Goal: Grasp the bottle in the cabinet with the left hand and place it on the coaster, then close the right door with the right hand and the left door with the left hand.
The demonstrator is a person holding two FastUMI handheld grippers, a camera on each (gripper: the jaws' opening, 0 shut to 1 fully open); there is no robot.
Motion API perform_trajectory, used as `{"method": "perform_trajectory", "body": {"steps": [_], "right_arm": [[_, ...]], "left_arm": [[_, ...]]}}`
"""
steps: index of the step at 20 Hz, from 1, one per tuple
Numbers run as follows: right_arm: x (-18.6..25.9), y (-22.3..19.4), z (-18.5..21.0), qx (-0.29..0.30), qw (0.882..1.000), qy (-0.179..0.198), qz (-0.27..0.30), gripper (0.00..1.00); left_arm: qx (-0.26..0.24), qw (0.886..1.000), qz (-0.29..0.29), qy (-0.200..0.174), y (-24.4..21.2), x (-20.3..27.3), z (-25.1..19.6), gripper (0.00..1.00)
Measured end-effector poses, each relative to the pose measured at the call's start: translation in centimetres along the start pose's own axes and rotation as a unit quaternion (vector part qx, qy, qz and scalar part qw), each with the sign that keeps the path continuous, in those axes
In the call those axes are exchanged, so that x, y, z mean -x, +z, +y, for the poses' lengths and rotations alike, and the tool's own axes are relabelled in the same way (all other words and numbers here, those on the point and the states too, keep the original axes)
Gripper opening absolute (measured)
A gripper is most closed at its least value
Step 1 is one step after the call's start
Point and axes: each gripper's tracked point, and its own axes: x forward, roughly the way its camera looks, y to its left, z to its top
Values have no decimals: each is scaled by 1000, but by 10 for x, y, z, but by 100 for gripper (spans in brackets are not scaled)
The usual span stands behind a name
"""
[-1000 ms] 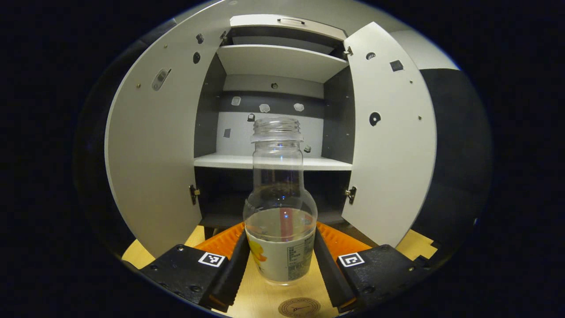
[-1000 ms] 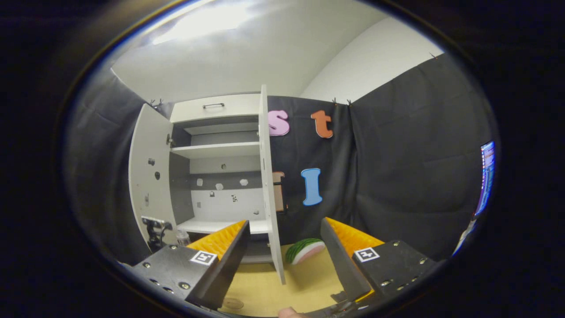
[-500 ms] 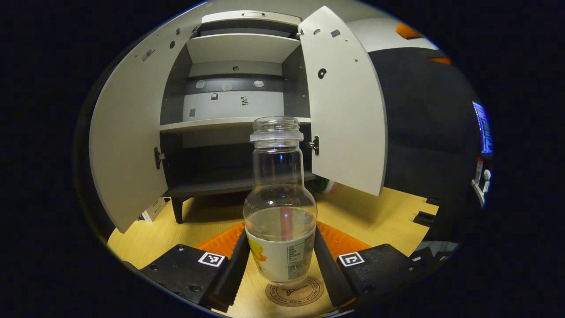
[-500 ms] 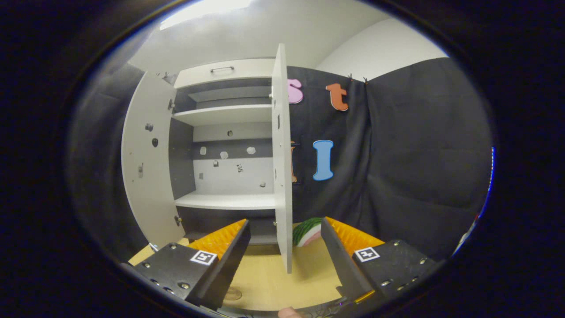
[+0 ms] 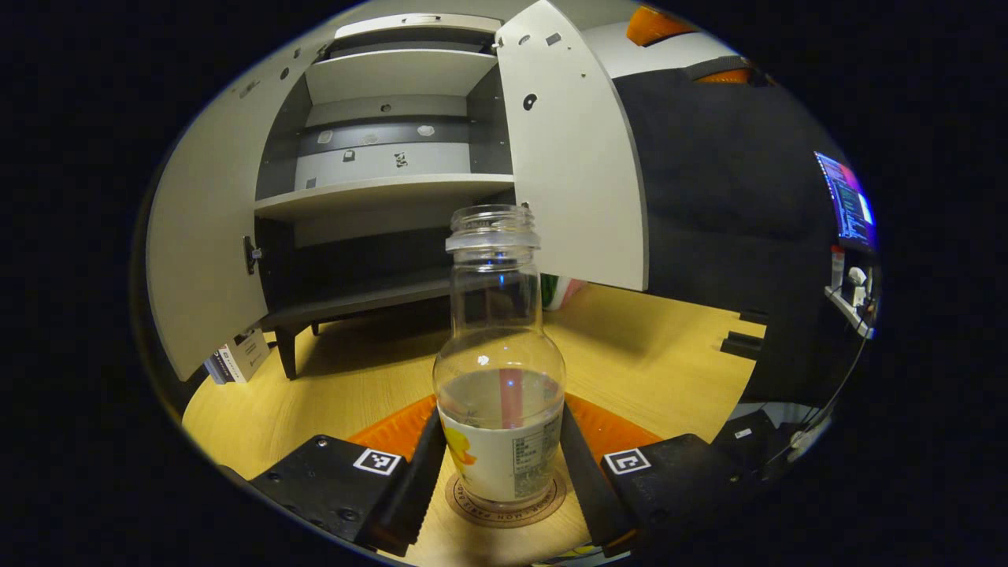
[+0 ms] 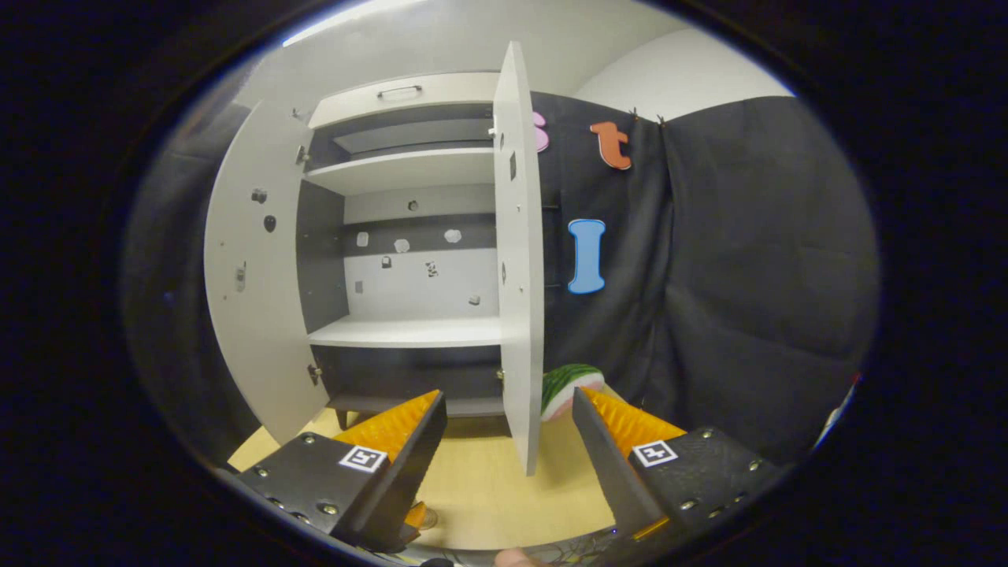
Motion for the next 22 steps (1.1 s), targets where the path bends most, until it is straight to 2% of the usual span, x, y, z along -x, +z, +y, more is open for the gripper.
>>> {"method": "perform_trajectory", "body": {"steps": [2, 3, 4, 5, 8, 10, 12, 16, 18, 19, 20, 22], "right_arm": [[0, -2, -3, -3, 1000, -5, -1, 98], [1, -4, -5, -3, 1000, -7, 0, 93], [2, -7, -8, -3, 1000, -11, 4, 93], [4, -10, -10, -4, 1000, -13, 9, 98], [9, -11, -15, -4, 1000, -15, 17, 100], [12, -10, -25, 0, 999, -27, 17, 98], [14, -7, -30, -2, 999, -32, 19, 98], [19, 1, -46, -10, 999, -42, 15, 97], [19, 5, -57, -11, 999, -52, 11, 98], [19, 5, -62, -9, 998, -56, 8, 93], [18, 6, -66, -8, 998, -59, 4, 98], [12, 9, -80, -15, 997, -70, -3, 98]], "left_arm": [[1, 1000, 4, -5, -5, 2, -1, 79], [-4, 1000, 7, -3, -6, 4, 1, 80], [-7, 1000, 14, -3, -10, 4, 4, 81], [-9, 1000, 22, -7, -16, 6, 3, 81], [-25, 1000, 16, -7, -9, 14, 11, 83], [-21, 999, 21, -10, -5, 18, 11, 84], [-29, 999, 21, -19, 5, 21, 6, 90], [-55, 998, 1, -33, 42, 27, 2, 94], [-48, 998, 6, -44, 58, 35, -2, 95], [-38, 998, 6, -44, 70, 39, -1, 95], [-28, 999, 5, -45, 84, 44, -1, 95], [-12, 999, -1, -46, 116, 55, 2, 96]]}}
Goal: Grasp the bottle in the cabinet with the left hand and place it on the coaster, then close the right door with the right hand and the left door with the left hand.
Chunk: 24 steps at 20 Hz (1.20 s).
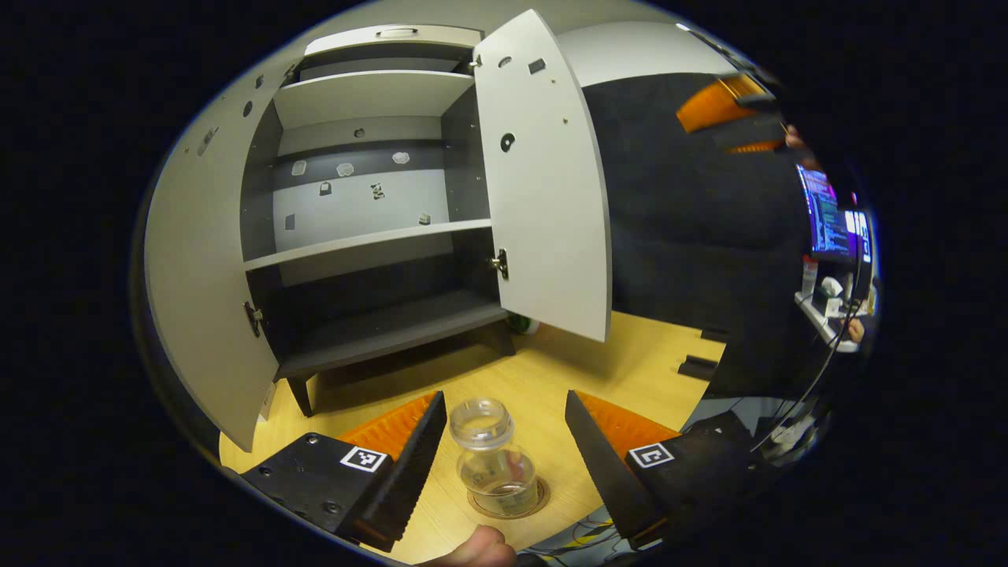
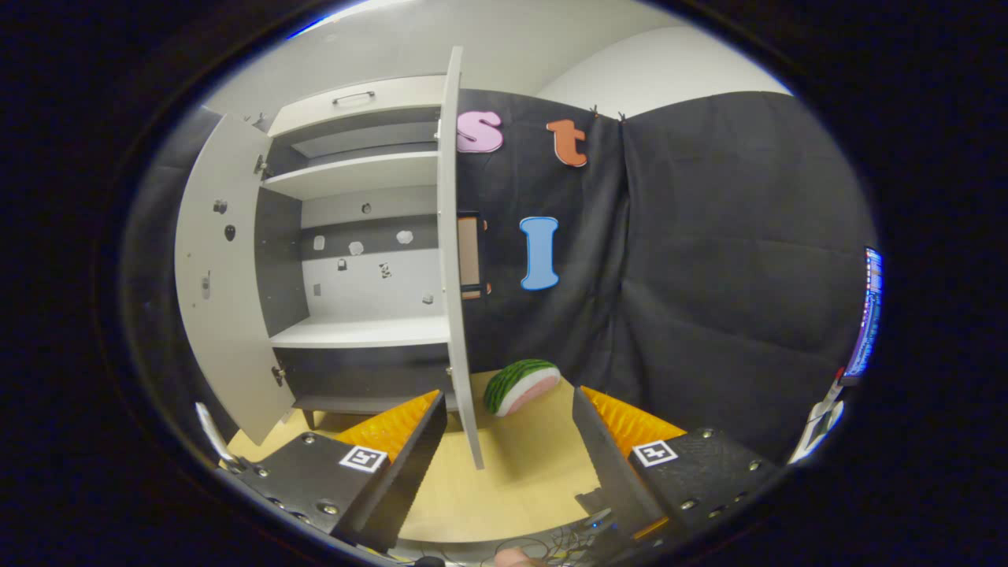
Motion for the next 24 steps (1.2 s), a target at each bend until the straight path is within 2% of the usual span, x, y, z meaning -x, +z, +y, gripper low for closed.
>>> {"method": "perform_trajectory", "body": {"steps": [5, 6, 7, 12, 15, 16, 17, 19, 21, 22, 23, 24], "right_arm": [[-30, 16, -24, -18, 999, -11, -28, 98], [-41, 22, -30, -14, 999, -14, -32, 93], [-53, 29, -40, -10, 999, -20, -36, 98], [-110, 73, -70, -23, 998, -44, -47, 97], [-138, 93, -79, -18, 998, -42, -53, 98], [-148, 101, -79, -16, 998, -38, -55, 93], [-161, 108, -80, -11, 998, -35, -56, 93], [-179, 112, -89, -3, 998, -36, -51, 98], [-195, 122, -85, -22, 998, -21, -52, 94], [-204, 128, -85, -37, 998, -17, -51, 98], [-210, 129, -81, -45, 998, -10, -48, 97], [-215, 133, -77, -44, 998, -6, -50, 93]], "left_arm": [[9, 999, -39, 15, 83, 21, 24, 96], [20, 998, -51, 23, 100, 25, 31, 97], [32, 997, -58, 28, 115, 31, 36, 97], [54, 994, -82, 44, 172, 43, 63, 98], [47, 992, -100, 58, 199, 57, 86, 98], [42, 991, -108, 66, 207, 63, 94, 98], [38, 990, -116, 75, 214, 69, 102, 98], [24, 988, -123, 91, 221, 81, 116, 98], [11, 987, -120, 111, 222, 91, 131, 98], [7, 986, -118, 120, 222, 94, 137, 98], [6, 985, -116, 129, 220, 98, 144, 98], [8, 984, -118, 133, 219, 100, 149, 98]]}}
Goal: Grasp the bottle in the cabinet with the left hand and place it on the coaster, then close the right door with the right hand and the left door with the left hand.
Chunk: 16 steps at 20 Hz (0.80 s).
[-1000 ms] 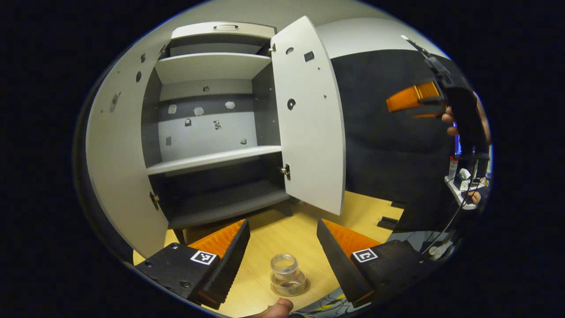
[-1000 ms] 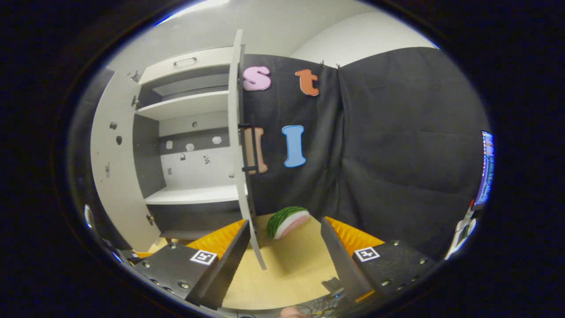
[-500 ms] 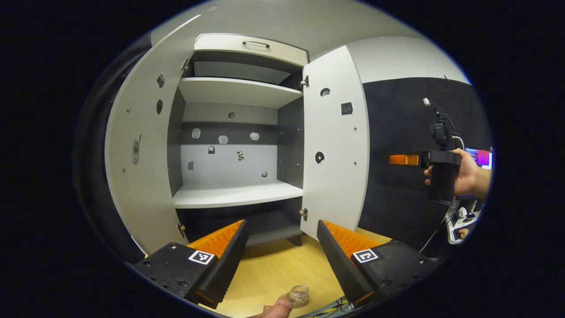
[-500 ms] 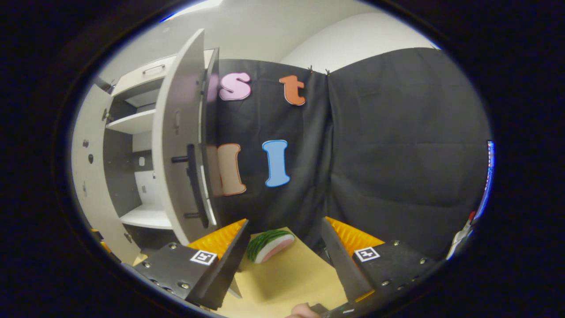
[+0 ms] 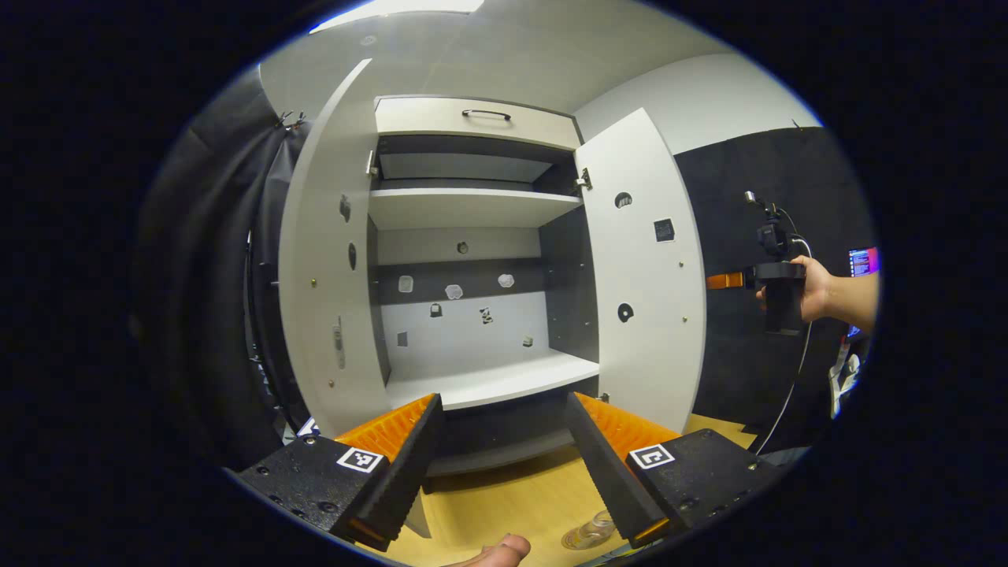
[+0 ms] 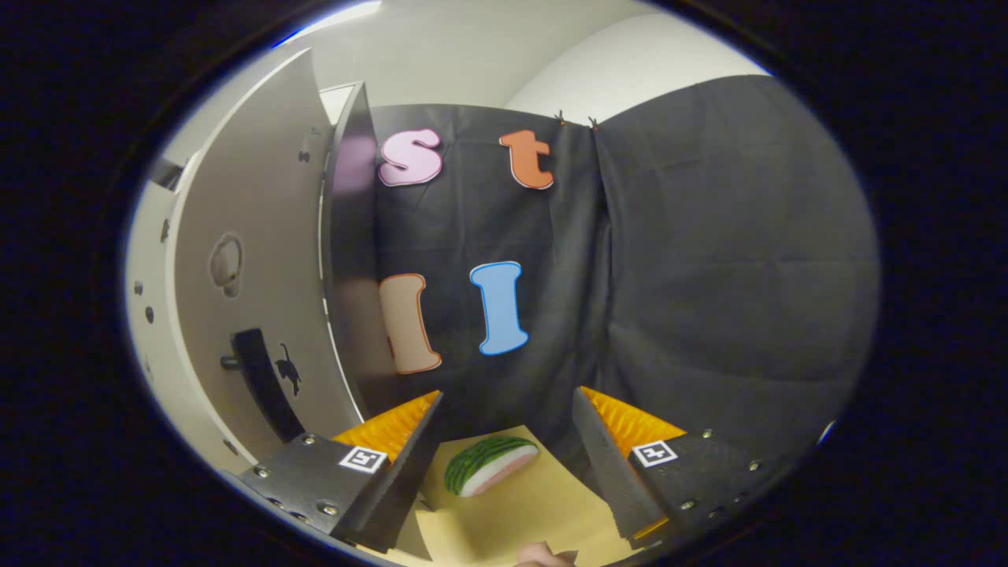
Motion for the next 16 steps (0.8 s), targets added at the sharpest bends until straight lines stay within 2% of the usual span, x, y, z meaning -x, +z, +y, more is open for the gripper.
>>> {"method": "perform_trajectory", "body": {"steps": [2, 4, 5, 6, 7, 9, 13, 16], "right_arm": [[-9, 7, 14, 5, 1000, 7, -11, 98], [-11, 4, 47, 29, 999, 39, -18, 98], [-13, 0, 69, 48, 997, 66, -15, 93], [-11, -7, 81, 77, 994, 72, -11, 93], [-6, -8, 89, 95, 992, 79, -17, 83], [0, -10, 103, 94, 991, 93, -15, 67], [11, -16, 135, 83, 989, 121, -11, 70], [18, -19, 147, 77, 990, 116, -10, 70]], "left_arm": [[3, 1000, -2, 12, -7, -1, 10, 98], [4, 1000, 15, 21, -27, 5, 16, 98], [4, 999, 20, 26, -31, 8, 20, 98], [2, 999, 26, 30, -35, 12, 24, 98], [-1, 999, 30, 35, -39, 17, 26, 98], [3, 999, 29, 45, -39, 27, 30, 99], [20, 998, 34, 49, -43, 33, 32, 98], [7, 998, 33, 60, -42, 26, 43, 98]]}}
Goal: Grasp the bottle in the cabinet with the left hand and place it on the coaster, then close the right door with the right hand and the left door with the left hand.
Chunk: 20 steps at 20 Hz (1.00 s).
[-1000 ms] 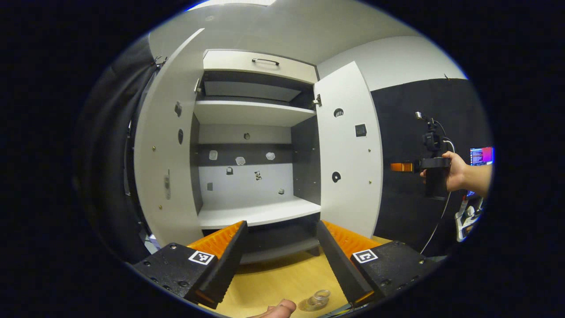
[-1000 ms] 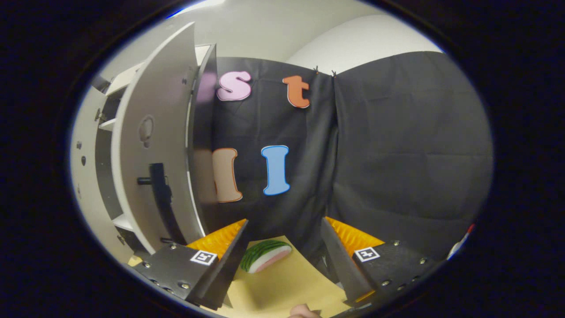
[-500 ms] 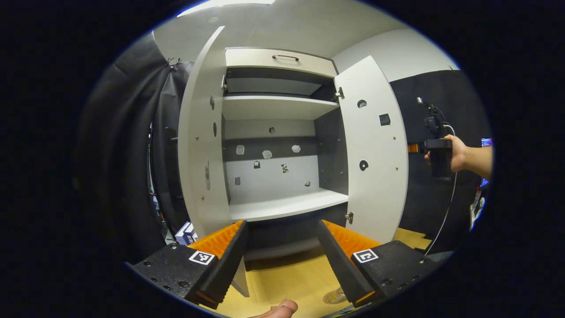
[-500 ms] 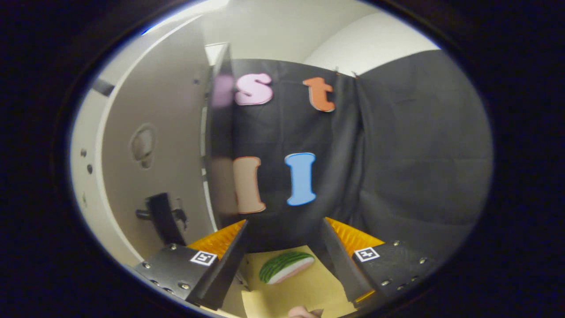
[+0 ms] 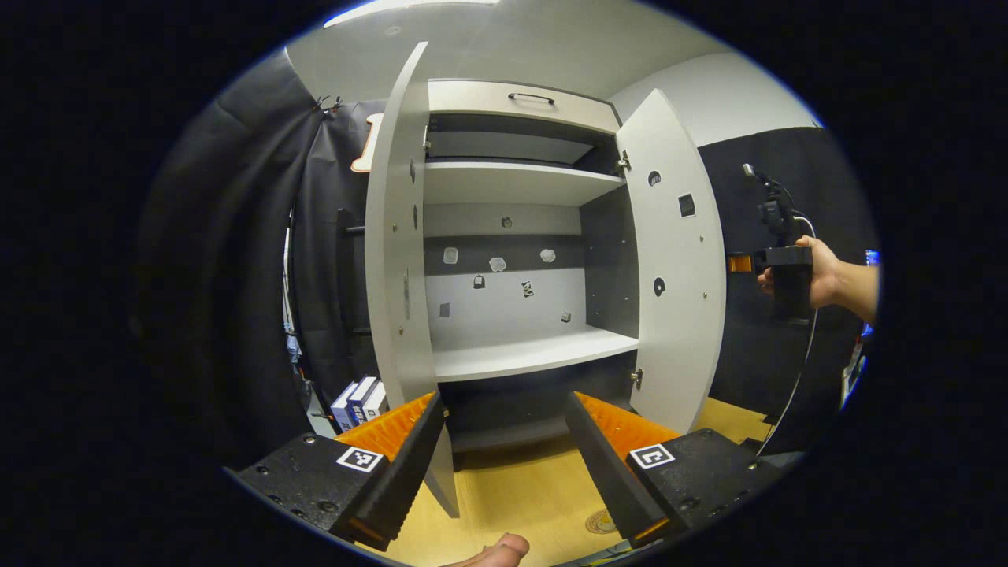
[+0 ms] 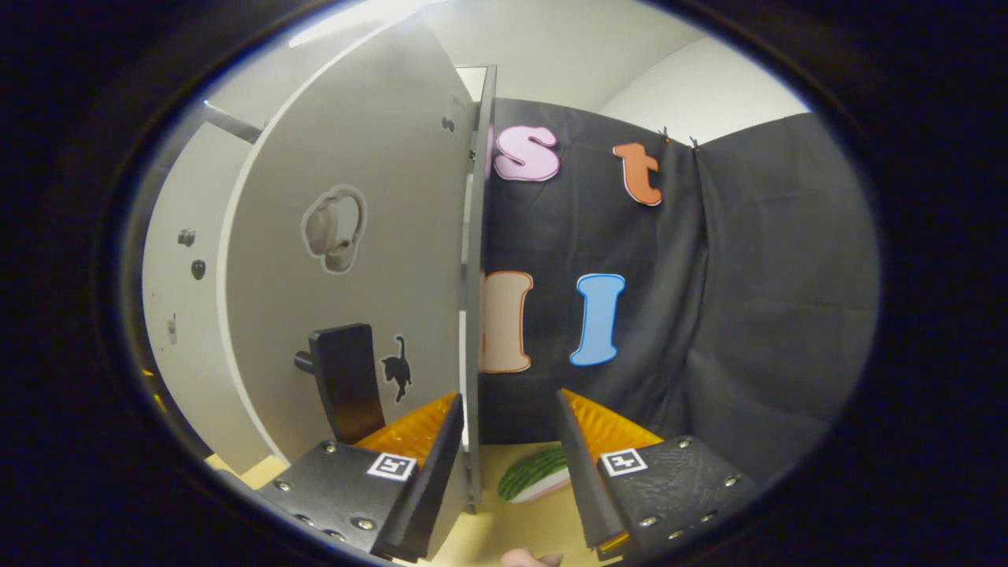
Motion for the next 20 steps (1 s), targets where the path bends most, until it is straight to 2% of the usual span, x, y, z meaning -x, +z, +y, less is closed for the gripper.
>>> {"method": "perform_trajectory", "body": {"steps": [4, 7, 11, 15, 20], "right_arm": [[4, -1, 10, -4, 1000, -13, 1, 70], [2, 0, 21, -7, 1000, -11, 3, 70], [3, 0, 31, -5, 1000, -11, 4, 70], [2, 0, 32, -17, 1000, -12, 4, 70], [-4, -1, 53, -17, 1000, -5, 6, 70]], "left_arm": [[4, 1000, 8, 7, -6, 15, 2, 100], [12, 1000, 14, 9, -12, 19, 3, 98], [1, 999, 19, 27, -15, 25, 17, 98], [8, 999, 25, 43, -18, 33, 29, 99], [15, 998, 25, 62, -21, 38, 46, 98]]}}
